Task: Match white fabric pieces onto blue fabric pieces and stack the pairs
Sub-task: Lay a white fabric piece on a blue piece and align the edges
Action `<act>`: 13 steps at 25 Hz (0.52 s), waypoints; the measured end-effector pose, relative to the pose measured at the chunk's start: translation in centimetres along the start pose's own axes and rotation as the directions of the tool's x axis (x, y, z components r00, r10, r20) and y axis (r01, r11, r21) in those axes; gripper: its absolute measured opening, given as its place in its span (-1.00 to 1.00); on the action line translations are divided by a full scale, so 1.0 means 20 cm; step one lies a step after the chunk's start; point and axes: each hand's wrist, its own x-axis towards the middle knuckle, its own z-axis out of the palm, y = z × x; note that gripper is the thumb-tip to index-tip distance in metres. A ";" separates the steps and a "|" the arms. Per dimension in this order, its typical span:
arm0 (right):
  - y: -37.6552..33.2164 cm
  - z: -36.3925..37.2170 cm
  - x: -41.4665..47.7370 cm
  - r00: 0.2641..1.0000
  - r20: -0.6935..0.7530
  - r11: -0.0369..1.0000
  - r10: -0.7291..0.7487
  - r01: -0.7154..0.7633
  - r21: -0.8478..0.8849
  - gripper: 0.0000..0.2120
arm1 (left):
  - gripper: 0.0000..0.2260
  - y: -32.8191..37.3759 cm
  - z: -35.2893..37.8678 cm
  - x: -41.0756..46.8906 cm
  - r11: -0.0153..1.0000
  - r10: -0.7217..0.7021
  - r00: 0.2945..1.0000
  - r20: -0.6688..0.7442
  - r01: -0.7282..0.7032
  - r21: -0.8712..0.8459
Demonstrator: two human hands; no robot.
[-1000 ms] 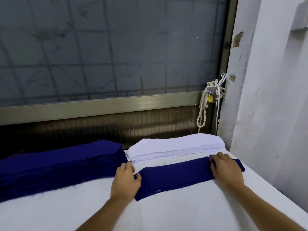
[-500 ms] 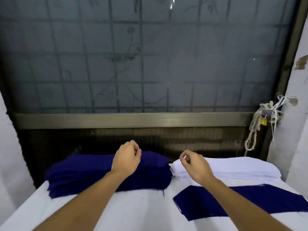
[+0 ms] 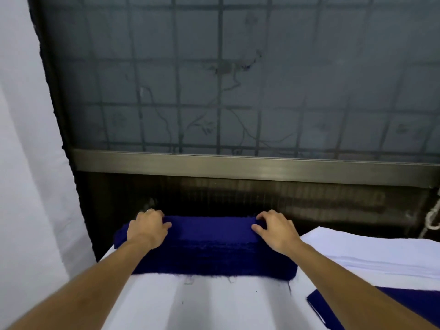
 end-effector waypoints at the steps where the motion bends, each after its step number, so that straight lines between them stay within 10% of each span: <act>1: -0.01 0.02 0.02 1.000 0.000 1.000 0.007 -0.007 -0.016 -0.61 | -0.68 -0.01 0.00 0.02 1.000 0.001 1.000 -0.002 -0.002 -0.020; 13: -0.07 0.09 0.07 0.975 -0.224 1.000 -0.004 0.002 -0.008 -0.92 | -0.88 -0.07 -0.04 0.07 0.973 0.148 0.989 0.000 -0.145 -0.177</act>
